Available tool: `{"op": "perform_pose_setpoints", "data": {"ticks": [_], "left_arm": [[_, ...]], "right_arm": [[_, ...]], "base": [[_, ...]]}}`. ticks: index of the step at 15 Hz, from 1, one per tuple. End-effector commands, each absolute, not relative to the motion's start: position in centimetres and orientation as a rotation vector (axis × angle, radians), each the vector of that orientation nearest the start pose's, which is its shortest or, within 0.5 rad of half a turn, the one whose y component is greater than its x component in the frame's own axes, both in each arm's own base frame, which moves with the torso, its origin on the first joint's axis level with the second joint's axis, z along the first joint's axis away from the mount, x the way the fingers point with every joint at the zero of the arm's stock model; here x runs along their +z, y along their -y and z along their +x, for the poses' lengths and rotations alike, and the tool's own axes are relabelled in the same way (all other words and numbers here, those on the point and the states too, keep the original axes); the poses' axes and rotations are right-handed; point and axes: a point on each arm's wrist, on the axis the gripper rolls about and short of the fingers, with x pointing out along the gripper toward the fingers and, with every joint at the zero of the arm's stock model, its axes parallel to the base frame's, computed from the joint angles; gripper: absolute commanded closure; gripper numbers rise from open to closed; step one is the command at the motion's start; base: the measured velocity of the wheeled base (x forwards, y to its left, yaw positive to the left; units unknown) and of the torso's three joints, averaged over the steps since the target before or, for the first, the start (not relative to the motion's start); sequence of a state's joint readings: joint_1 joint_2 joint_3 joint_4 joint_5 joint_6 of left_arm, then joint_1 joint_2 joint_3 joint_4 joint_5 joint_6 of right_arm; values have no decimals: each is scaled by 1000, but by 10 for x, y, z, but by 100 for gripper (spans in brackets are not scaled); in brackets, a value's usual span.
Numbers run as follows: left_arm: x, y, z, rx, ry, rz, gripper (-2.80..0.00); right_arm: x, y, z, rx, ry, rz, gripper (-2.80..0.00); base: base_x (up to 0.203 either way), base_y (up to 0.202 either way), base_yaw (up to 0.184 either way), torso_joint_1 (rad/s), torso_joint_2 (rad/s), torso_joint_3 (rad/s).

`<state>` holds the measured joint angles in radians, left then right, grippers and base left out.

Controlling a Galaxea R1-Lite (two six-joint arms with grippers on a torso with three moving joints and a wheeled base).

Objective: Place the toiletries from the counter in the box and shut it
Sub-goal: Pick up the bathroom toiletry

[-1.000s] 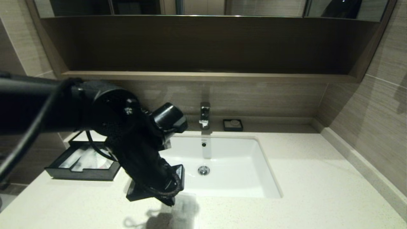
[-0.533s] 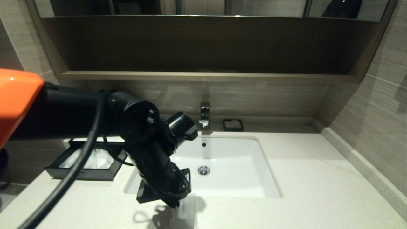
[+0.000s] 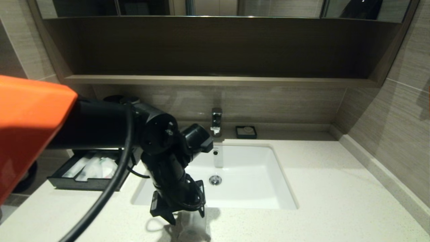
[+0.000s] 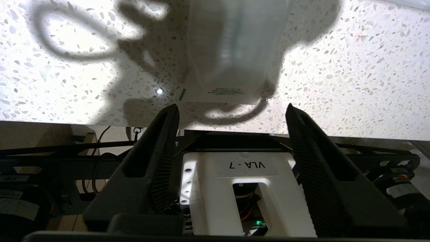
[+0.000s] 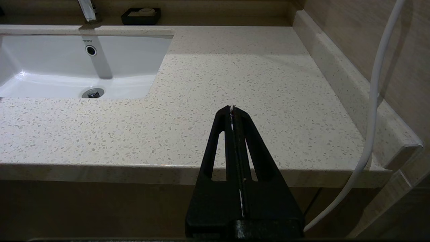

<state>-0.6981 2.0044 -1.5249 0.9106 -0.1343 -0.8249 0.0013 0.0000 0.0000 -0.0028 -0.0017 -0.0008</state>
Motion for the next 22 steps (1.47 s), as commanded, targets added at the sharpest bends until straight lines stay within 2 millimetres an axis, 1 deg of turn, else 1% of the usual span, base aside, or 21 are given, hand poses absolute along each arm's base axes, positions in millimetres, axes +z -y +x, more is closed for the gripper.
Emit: {"op": "perform_pose_setpoints", "data": {"ticks": [1,6,13,19,22], "left_arm": [[151,219,256,-66,-1541,-255,-280],[138,223,262,-52,-1566,-231,-280],[132,227,266,-46,-1571,-223,-280],[121,232,270,-24,-1570,-182,-280],[120,233,272,-24,-1567,-181,-280]], "right_arm": [[75,0,-23,0,3,-1,0],[75,0,-23,1,3,-1,0],[75,0,-23,0,3,0,0],[75,0,-23,1,3,-1,0],[75,0,-23,1,3,-1,0]], "base": [[0,0,0,0,0,0],[0,0,0,0,0,0],[0,0,0,0,0,0],[0,0,0,0,0,0],[0,0,0,0,0,0]]}}
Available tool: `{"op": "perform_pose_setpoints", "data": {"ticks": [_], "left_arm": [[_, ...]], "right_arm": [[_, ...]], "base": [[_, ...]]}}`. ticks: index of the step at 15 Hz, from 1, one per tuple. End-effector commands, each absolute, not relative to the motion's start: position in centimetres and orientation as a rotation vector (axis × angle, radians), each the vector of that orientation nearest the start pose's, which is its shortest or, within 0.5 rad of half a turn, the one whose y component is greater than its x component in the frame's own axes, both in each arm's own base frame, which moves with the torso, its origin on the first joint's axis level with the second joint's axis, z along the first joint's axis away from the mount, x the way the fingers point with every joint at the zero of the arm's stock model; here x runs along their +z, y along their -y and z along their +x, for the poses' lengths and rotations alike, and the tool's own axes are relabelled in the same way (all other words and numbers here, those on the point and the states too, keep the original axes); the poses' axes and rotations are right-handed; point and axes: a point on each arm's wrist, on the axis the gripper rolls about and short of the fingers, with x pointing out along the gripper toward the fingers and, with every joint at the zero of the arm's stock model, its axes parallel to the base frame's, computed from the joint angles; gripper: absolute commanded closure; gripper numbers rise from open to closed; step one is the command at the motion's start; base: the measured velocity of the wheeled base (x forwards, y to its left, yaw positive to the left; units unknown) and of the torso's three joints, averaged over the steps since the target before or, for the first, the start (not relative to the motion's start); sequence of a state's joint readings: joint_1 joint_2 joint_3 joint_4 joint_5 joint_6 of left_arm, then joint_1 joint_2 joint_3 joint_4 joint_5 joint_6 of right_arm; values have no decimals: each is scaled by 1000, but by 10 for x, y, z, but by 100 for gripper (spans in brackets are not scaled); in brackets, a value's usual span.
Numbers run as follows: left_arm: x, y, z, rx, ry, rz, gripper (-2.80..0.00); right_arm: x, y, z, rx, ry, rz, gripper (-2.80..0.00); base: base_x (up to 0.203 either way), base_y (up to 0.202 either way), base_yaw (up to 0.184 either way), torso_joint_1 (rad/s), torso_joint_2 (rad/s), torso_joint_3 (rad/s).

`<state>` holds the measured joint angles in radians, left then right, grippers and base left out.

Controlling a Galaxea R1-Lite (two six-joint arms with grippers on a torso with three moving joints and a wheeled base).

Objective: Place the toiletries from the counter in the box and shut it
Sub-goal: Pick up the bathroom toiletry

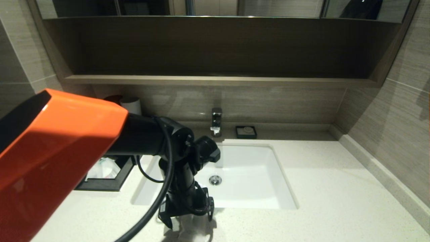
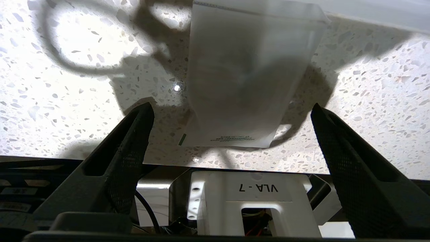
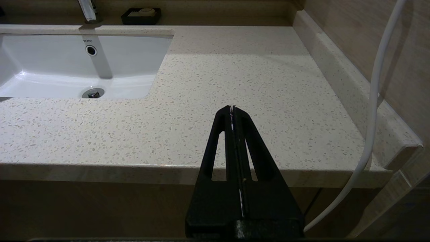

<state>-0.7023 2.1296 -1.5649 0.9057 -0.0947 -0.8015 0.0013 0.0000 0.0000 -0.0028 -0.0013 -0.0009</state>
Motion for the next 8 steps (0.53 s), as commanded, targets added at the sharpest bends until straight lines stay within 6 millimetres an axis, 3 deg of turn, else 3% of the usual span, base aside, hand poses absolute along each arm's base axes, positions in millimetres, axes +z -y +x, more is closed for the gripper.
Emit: {"op": "perform_pose_setpoints", "data": {"ticks": [1,8], "left_arm": [[120,233,272,-24,-1567,-181,-280],[119,234,272,-24,-1568,-177,-280]], "right_arm": [[75,0,-23,0,2,0,0],[75,0,-23,0,3,-1,0]], "base": [[0,0,0,0,0,0],[0,0,0,0,0,0]]}}
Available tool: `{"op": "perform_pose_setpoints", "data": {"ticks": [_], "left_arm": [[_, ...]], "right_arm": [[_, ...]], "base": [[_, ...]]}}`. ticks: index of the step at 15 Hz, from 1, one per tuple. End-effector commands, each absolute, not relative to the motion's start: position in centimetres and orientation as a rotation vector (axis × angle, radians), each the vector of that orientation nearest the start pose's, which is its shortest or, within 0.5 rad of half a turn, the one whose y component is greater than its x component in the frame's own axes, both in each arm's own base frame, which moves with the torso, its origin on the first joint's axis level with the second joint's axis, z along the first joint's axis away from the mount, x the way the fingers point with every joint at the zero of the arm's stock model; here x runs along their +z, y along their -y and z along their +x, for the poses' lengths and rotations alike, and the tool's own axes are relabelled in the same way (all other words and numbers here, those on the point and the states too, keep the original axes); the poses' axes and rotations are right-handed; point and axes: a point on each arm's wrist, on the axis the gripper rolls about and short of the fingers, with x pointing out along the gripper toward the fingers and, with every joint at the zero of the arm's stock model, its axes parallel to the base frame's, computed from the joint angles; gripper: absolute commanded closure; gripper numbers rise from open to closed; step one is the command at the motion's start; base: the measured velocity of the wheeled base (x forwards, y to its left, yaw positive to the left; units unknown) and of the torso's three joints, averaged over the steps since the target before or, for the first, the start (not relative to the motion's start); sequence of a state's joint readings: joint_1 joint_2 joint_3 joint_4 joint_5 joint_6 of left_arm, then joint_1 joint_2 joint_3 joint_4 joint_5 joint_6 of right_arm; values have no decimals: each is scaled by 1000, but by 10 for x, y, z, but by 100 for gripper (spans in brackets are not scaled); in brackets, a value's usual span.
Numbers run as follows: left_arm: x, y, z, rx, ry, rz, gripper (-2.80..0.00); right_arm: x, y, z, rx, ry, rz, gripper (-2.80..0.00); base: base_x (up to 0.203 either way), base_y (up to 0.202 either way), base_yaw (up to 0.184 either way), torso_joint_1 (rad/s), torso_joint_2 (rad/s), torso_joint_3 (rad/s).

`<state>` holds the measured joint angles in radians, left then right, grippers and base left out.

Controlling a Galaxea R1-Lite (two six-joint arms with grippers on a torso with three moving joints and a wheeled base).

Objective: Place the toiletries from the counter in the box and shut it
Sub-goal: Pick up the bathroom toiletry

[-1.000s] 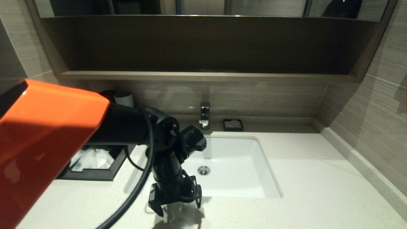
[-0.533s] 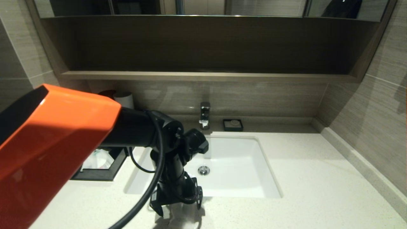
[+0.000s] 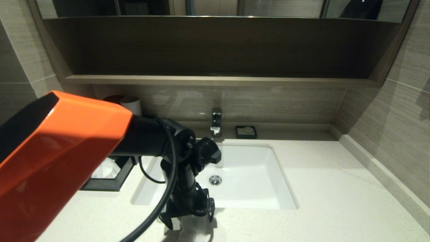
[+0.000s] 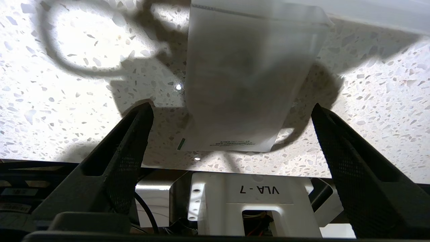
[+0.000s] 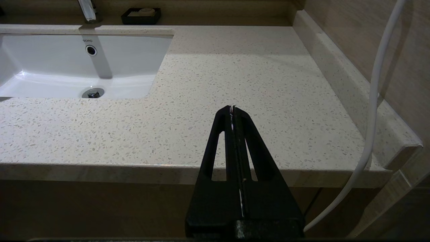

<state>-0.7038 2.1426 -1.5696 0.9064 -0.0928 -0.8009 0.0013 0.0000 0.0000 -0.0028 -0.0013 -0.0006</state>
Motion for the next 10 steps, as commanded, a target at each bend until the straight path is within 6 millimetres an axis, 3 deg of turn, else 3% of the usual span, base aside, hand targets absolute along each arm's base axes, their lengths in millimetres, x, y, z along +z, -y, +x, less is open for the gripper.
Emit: {"op": "perform_pose_setpoints", "data": {"ticks": [1,10], "left_arm": [[119,234,272,-24,-1568,-177,-280],[117,236,271,-27,-1556,-135,-280]], "right_arm": [[75,0,-23,0,2,0,0],[75,0,-23,1,3,0,0]], "base": [[0,0,0,0,0,0],[0,0,0,0,0,0]]}}
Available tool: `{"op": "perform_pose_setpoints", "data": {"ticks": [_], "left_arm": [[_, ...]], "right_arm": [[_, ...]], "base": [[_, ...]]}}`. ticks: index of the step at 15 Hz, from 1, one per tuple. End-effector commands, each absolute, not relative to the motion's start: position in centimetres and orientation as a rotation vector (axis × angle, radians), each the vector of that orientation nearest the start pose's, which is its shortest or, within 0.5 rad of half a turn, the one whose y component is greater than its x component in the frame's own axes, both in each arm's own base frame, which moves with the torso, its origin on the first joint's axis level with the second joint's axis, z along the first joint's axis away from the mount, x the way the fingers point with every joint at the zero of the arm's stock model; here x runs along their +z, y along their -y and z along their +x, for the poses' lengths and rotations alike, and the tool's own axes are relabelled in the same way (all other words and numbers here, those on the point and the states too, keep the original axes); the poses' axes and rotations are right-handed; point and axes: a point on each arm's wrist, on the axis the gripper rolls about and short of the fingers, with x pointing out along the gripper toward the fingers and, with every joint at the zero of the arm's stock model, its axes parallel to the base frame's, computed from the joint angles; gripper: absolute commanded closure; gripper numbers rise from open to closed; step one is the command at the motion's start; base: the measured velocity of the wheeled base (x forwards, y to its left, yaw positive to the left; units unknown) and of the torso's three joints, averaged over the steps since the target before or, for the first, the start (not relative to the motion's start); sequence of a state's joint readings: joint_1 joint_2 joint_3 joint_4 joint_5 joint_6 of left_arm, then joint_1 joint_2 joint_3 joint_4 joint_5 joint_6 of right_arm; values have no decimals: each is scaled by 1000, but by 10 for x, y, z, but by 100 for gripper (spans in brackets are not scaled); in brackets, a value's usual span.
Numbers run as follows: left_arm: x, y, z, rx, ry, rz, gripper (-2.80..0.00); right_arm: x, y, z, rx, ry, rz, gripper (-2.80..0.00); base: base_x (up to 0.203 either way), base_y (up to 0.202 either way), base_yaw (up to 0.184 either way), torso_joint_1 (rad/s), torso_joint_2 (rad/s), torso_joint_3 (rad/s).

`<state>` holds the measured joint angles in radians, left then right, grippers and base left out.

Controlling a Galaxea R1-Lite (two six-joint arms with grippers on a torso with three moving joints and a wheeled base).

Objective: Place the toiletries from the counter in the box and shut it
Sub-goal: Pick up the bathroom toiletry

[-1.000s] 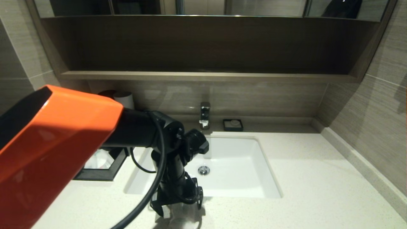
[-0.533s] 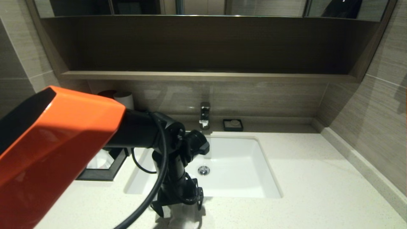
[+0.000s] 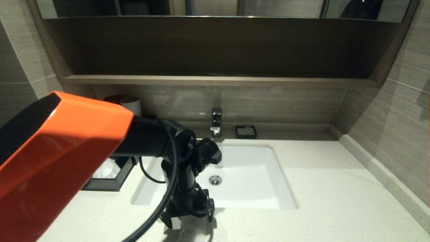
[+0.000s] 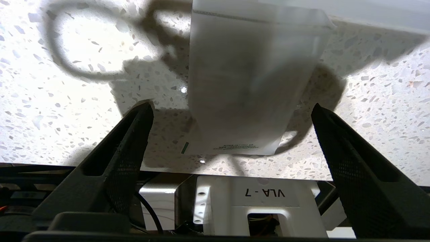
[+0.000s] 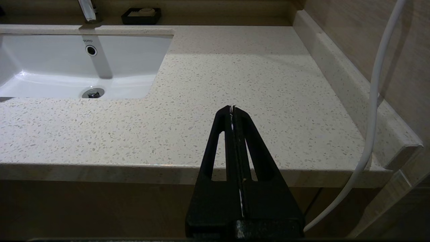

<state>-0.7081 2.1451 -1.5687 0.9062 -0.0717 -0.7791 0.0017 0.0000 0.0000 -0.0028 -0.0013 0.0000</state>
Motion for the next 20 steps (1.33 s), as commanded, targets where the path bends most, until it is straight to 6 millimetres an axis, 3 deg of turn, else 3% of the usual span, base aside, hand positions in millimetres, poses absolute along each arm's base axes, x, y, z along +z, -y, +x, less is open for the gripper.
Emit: {"op": "perform_pose_setpoints", "data": {"ticks": [1,13,14,15,20], "left_arm": [[116,237,270,-23,-1555,-127,-280],[116,237,270,-22,-1551,-126,-280],[116,237,270,-22,-1551,-129,-56],[116,237,270,-22,-1551,-129,0],[116,237,270,-21,-1551,-130,0]], "right_arm": [[75,0,-23,0,3,0,0],[75,0,-23,1,2,0,0],[75,0,-23,0,3,0,0],[75,0,-23,0,3,-1,0],[75,0,-23,0,3,0,0]], "base": [[0,0,0,0,0,0],[0,0,0,0,0,0],[0,0,0,0,0,0],[0,0,0,0,0,0],[0,0,0,0,0,0]]}}
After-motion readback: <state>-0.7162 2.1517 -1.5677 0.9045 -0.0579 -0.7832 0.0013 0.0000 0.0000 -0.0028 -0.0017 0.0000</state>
